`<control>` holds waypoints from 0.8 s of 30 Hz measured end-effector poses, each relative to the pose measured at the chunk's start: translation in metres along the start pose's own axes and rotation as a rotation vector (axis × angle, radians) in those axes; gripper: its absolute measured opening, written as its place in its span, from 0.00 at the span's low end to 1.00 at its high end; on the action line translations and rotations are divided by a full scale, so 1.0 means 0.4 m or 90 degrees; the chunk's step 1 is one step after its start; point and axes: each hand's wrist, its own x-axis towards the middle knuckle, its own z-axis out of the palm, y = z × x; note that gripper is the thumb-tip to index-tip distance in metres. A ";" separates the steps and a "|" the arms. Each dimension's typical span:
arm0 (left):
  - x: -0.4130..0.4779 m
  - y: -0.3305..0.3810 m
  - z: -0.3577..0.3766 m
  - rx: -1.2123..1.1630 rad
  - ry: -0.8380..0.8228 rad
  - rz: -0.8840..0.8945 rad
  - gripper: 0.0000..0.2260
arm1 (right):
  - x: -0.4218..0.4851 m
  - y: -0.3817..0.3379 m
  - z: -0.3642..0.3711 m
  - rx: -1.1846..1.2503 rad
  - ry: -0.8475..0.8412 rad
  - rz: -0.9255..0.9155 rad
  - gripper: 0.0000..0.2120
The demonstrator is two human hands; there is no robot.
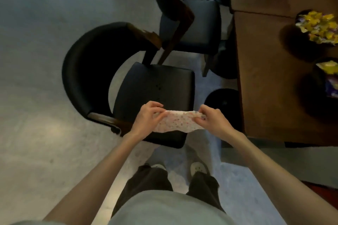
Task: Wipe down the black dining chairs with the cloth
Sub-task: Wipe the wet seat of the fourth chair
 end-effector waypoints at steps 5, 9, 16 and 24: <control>-0.066 0.021 0.058 0.032 0.106 -0.102 0.10 | 0.070 0.057 -0.016 -0.089 -0.082 -0.090 0.05; -0.077 0.017 0.134 0.039 0.174 -0.194 0.10 | 0.122 0.077 -0.002 -0.136 -0.134 -0.120 0.12; 0.047 -0.028 0.166 0.008 0.260 -0.263 0.07 | 0.253 0.089 0.037 -0.105 -0.083 -0.130 0.15; 0.079 -0.111 0.215 -0.041 0.288 -0.201 0.07 | 0.275 0.153 0.114 -0.055 0.073 -0.182 0.15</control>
